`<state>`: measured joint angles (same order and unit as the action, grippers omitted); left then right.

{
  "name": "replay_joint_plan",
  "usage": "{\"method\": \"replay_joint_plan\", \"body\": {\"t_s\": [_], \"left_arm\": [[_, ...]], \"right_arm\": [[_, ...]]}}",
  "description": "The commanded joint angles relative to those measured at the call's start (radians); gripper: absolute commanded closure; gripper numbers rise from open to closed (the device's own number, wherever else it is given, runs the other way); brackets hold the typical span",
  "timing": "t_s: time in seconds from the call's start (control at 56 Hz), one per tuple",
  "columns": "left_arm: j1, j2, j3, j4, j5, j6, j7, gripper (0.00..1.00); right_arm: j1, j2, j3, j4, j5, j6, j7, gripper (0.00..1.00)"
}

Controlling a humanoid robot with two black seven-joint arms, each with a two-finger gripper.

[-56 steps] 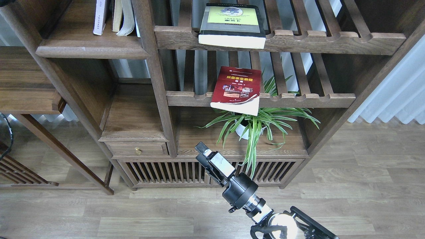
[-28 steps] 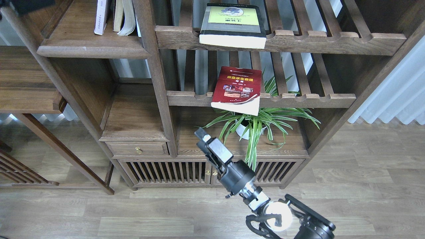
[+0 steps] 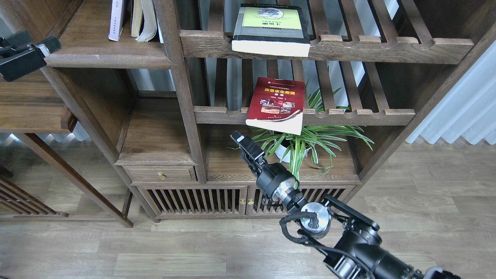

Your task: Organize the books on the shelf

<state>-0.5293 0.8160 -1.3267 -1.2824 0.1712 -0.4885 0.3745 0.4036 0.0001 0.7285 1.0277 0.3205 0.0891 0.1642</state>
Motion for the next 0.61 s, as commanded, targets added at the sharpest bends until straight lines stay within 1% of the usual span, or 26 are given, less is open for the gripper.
{"method": "replay_joint_plan", "body": {"t_s": [0.0,0.125,0.286,0.321,0.357,0.393,0.589], "left_arm": [[0.0,-0.001,-0.005,0.002,0.001,0.0,0.001,0.0],[0.0,-0.001,-0.009,0.002,0.001,0.0,0.001,0.0],[0.0,-0.003,-0.014,0.003,0.001,0.0,0.001,0.0],[0.0,-0.001,-0.014,0.003,0.001,0.0,0.001,0.0],[0.0,-0.001,-0.014,0.003,0.001,0.0,0.001,0.0],[0.0,-0.001,-0.014,0.003,0.001,0.0,0.001,0.0],[0.0,-0.001,-0.014,0.003,0.001,0.0,0.001,0.0]], "right_arm": [[0.04,0.0,0.011,-0.049,0.035,-0.032,0.0,0.0],[0.064,0.0,0.012,-0.07,0.046,-0.04,0.0,0.01],[0.092,0.0,0.014,-0.092,0.071,-0.04,0.0,0.05],[0.098,0.0,0.017,-0.093,0.078,-0.04,0.0,0.07],[0.101,0.0,0.034,-0.097,0.095,-0.04,0.001,0.13],[0.101,0.0,0.043,-0.098,0.104,-0.04,0.0,0.15],[0.104,0.0,0.063,-0.112,0.129,-0.04,0.001,0.21]]}}
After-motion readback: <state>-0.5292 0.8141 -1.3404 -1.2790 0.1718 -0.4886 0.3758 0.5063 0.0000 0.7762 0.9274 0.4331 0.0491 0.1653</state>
